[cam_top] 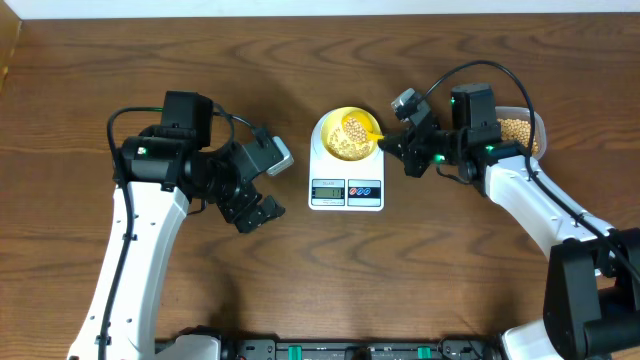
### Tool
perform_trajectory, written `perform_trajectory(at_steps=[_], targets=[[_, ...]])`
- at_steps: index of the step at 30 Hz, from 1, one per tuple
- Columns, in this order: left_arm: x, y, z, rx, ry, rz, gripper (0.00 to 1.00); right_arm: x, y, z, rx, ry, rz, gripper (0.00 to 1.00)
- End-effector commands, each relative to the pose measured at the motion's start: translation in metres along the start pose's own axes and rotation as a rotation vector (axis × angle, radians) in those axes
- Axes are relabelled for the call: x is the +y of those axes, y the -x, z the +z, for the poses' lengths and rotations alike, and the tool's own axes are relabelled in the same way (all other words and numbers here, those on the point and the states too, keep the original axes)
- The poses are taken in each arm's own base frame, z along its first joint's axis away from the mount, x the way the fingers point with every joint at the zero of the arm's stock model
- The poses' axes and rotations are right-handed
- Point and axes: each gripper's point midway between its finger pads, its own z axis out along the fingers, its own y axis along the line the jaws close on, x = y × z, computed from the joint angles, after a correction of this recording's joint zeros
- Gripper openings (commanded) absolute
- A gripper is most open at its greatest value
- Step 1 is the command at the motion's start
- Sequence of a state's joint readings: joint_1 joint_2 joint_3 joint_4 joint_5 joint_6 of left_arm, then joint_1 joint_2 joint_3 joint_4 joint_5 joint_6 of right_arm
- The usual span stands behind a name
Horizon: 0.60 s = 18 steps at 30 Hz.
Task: Scoop item into bowl and weigh 50g on scale
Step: 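Tilt the scoop with the right gripper to pour soybeans into the bowl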
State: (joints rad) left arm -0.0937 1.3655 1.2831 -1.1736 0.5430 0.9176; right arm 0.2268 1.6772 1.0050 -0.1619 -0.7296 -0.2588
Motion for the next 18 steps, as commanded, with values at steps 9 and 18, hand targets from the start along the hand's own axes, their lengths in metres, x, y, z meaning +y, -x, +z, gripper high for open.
perform_trajectory(at_steps=[9,18], targets=[[-0.001,-0.0021,0.0011,0.009,-0.002,0.008,0.9,-0.0102,0.0006,0.0002,0.014,-0.062,-0.072,0.01],[-0.001,-0.0021,0.0011,0.009,-0.002,0.008,0.9,-0.0099,0.0006,0.0003,0.014,-0.061,-0.071,0.01]])
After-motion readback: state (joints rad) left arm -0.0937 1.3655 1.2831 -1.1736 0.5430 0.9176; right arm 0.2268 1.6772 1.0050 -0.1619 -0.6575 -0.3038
